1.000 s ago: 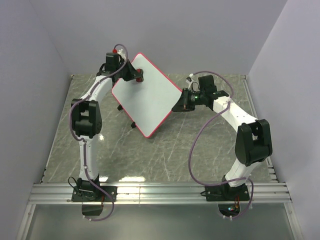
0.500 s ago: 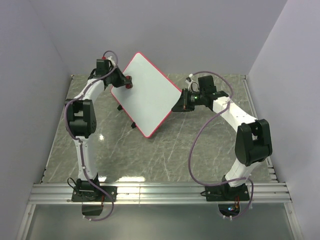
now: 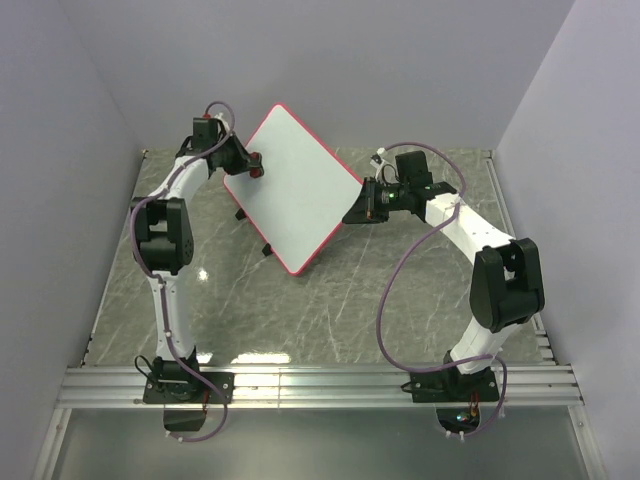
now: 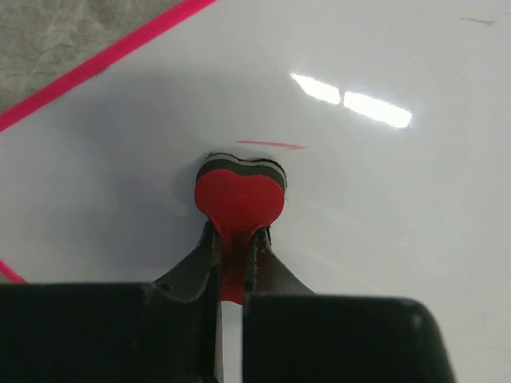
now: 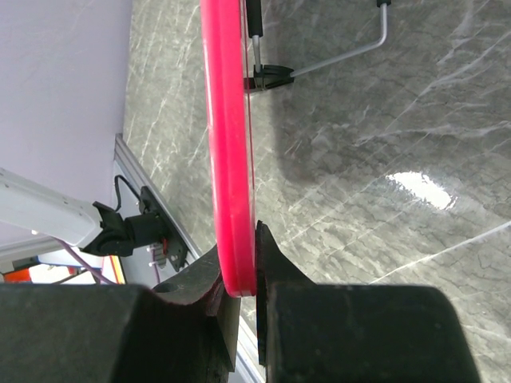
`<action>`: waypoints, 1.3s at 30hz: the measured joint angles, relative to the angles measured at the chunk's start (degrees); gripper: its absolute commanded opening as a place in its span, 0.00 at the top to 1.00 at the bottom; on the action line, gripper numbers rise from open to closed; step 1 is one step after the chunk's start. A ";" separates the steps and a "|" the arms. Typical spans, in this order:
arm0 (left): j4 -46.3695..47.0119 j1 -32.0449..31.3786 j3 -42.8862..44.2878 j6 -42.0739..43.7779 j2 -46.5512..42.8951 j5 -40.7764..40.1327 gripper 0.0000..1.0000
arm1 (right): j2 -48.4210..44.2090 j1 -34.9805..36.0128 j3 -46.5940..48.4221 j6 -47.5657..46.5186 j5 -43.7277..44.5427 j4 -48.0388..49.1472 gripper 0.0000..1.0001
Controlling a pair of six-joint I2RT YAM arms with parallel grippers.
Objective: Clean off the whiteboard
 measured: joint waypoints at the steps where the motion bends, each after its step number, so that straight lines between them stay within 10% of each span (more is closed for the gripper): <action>1: -0.68 -0.28 0.98 -0.17 0.04 0.07 1.00 | 0.00 0.00 0.00 -0.04 0.02 -0.02 1.00; 24: -8.83 1.68 16.41 -2.67 8.87 -1.20 1.00 | 0.20 0.22 0.35 -0.85 0.50 -0.74 1.00; 39: -11.82 5.03 4.22 0.28 4.76 -3.96 1.00 | 0.31 0.24 0.37 -0.79 -0.61 0.02 1.00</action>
